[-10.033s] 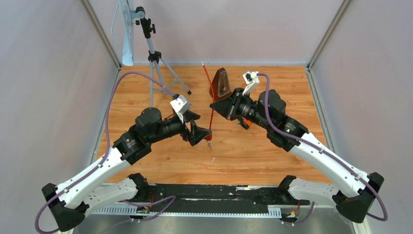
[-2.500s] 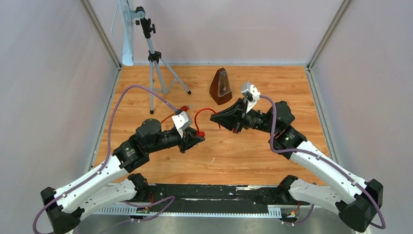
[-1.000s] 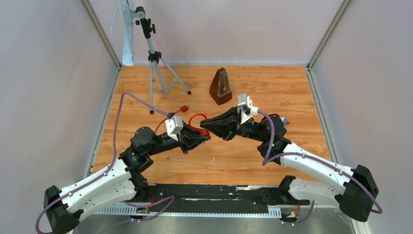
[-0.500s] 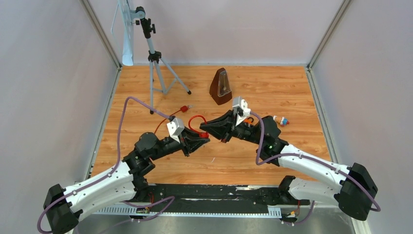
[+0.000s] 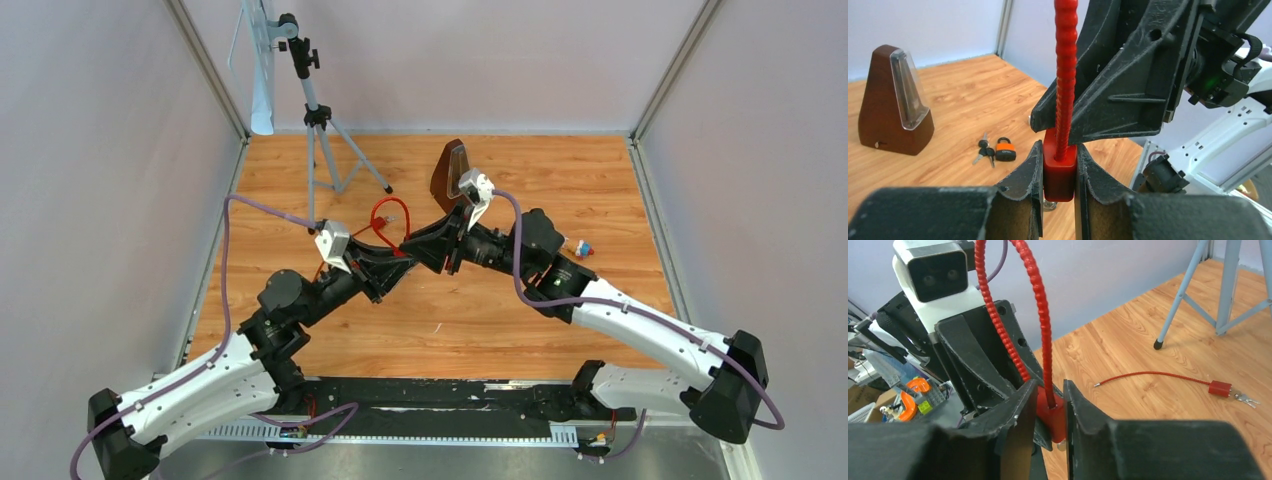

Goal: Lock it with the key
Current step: Lock the lock.

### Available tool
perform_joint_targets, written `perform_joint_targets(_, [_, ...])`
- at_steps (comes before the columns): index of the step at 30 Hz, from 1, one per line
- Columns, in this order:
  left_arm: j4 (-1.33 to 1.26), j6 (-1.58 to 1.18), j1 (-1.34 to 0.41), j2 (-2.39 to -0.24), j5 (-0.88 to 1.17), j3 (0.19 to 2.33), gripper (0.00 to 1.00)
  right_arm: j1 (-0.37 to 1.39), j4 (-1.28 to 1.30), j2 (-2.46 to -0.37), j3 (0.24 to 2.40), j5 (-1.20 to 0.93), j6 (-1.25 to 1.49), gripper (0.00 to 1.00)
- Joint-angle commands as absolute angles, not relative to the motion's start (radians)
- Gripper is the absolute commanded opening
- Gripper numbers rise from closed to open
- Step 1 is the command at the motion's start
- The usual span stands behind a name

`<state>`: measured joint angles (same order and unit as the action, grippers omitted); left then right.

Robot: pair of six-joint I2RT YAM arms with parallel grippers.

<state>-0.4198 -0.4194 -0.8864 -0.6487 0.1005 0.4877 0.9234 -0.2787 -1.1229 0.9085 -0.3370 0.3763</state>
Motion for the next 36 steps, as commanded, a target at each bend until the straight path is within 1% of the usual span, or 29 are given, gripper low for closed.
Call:
perform_joint_targets(1, [-0.395,-0.474,-0.879,-0.638,-0.024,0.601,0.00,0.933,-0.169,-1.104,0.972,-0.323,0.455,0.33])
perform_joint_targets(3, [-0.350,-0.478,-0.880,-0.637,-0.066,0.609,0.00,0.933,-0.167,-1.079,0.978,-0.308,0.471,0.48])
perform_joint_targets(6, [-0.319,-0.494,-0.880,-0.632,-0.130,0.607,0.00,0.932,-0.167,-1.025,0.961,-0.298,0.487,0.66])
perform_joint_targets(8, [-0.318,-0.507,-0.879,-0.630,-0.144,0.605,0.00,0.932,-0.169,-0.991,0.939,-0.296,0.495,0.74])
perform_joint_targets(9, [-0.317,-0.513,-0.880,-0.630,-0.147,0.607,0.00,0.932,-0.173,-0.975,0.922,-0.296,0.499,0.76])
perform_joint_targets(11, [-0.287,-0.535,-0.880,-0.637,-0.158,0.626,0.00,0.933,-0.188,-0.944,0.883,-0.294,0.516,0.76])
perform_joint_targets(13, [-0.207,-0.594,-0.880,-0.650,-0.174,0.667,0.00,0.931,-0.221,-0.922,0.821,-0.275,0.577,0.69])
perform_joint_targets(15, [-0.099,-0.641,-0.880,-0.668,-0.199,0.732,0.00,0.931,-0.351,-0.906,0.709,-0.282,0.684,0.64])
perform_joint_targets(18, [-0.017,-0.686,-0.879,-0.687,-0.200,0.800,0.00,0.931,-0.583,-0.922,0.578,-0.320,0.831,0.60])
perform_joint_targets(20, [-0.006,-0.719,-0.879,-0.686,-0.187,0.808,0.00,0.931,-0.611,-0.948,0.576,-0.338,0.847,0.62])
perform_joint_targets(23, [-0.005,-0.781,-0.880,-0.662,-0.164,0.803,0.00,0.931,-0.613,-0.983,0.602,-0.365,0.839,0.70])
perform_joint_targets(27, [-0.013,-0.833,-0.880,-0.630,-0.127,0.797,0.00,0.931,-0.731,-1.010,0.589,-0.344,0.878,0.80])
perform_joint_targets(31, [-0.027,-0.861,-0.880,-0.623,-0.073,0.801,0.00,0.930,-0.782,-1.063,0.640,-0.392,0.874,0.80])
perform_joint_targets(34, [-0.064,-0.864,-0.880,-0.628,-0.027,0.804,0.00,0.929,-0.806,-1.102,0.685,-0.422,0.877,0.77])
perform_joint_targets(36, [-0.086,-0.862,-0.880,-0.636,0.017,0.808,0.00,0.927,-0.824,-1.122,0.709,-0.455,0.864,0.71])
